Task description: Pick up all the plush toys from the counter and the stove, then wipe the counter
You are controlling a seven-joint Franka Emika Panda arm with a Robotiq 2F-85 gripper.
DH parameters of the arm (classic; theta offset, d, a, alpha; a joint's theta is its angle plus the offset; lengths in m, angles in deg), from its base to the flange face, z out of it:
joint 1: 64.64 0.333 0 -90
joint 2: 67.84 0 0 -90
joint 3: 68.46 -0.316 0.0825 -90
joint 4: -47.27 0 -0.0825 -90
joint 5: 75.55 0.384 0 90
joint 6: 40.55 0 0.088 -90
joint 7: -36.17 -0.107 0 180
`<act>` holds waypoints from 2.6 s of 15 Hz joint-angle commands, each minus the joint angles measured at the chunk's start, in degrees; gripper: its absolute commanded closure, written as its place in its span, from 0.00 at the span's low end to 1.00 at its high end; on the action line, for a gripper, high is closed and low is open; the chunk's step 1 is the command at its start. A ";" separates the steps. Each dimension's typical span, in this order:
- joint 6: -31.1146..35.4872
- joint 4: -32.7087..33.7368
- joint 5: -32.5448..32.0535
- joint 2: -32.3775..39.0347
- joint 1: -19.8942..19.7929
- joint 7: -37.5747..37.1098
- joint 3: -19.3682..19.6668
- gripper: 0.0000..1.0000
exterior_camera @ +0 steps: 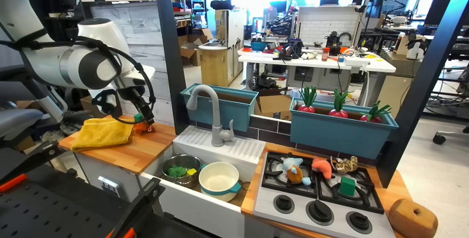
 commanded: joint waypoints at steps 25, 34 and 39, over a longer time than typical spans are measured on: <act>-19.26 0.37 -1.20 1.25 7.37 -8.45 17.40 0.96; -16.49 -6.40 -4.24 -4.03 11.97 -8.85 17.88 0.15; -5.52 -5.03 -3.66 -4.09 11.67 -6.87 13.39 0.00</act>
